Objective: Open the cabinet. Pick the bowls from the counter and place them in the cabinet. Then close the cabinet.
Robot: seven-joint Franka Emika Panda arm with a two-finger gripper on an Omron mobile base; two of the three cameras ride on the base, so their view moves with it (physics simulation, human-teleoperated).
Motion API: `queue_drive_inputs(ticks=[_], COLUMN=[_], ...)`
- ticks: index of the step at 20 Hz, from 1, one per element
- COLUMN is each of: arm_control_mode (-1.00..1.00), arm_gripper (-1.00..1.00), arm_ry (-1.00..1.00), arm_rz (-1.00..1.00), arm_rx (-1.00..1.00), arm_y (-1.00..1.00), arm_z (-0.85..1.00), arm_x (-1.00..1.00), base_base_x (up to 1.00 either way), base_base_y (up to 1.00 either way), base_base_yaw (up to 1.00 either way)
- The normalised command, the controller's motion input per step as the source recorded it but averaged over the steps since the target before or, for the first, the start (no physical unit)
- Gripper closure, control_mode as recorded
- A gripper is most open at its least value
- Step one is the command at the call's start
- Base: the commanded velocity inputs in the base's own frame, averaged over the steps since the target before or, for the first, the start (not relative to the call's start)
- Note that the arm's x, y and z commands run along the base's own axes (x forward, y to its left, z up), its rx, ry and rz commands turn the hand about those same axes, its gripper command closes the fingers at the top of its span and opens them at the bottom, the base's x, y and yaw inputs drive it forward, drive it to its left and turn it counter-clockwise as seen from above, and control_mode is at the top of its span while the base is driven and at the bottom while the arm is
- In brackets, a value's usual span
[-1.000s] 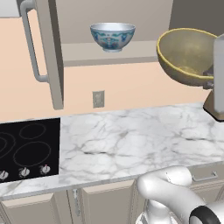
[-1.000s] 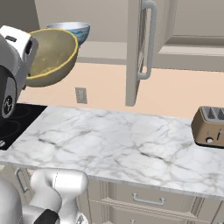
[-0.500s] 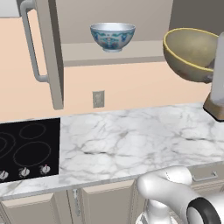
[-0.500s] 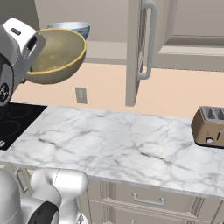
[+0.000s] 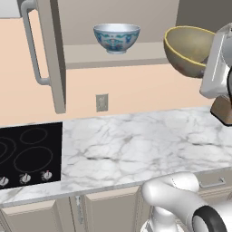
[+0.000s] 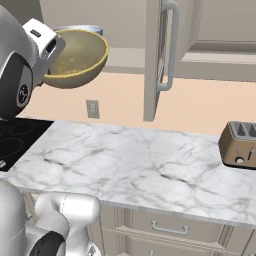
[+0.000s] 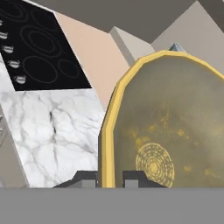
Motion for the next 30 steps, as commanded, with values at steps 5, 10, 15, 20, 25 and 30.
queue_drive_inputs(ticks=[5,10,15,20,25,30], arm_control_mode=[-1.00,-1.00,-1.00,-1.00,-1.00,-1.00], arm_gripper=[1.00,1.00,1.00,1.00,1.00,1.00], arm_ry=[-0.05,0.00,0.01,0.04,0.07,0.08], arm_rz=[0.00,0.00,0.00,0.00,0.00,0.00], arm_rx=[0.00,0.00,0.00,0.00,0.00,0.00], arm_y=[-0.16,-0.27,-0.23,-0.18,-0.16,-0.15], arm_z=[-0.07,0.03,0.21,0.15,0.07,0.01], arm_x=[0.60,0.69,0.83,0.91,0.84,0.83], base_base_x=[0.00,0.00,0.00,0.00,0.00,0.00], base_base_y=[0.00,0.00,0.00,0.00,0.00,0.00], base_base_yaw=[0.00,0.00,0.00,0.00,0.00,0.00])
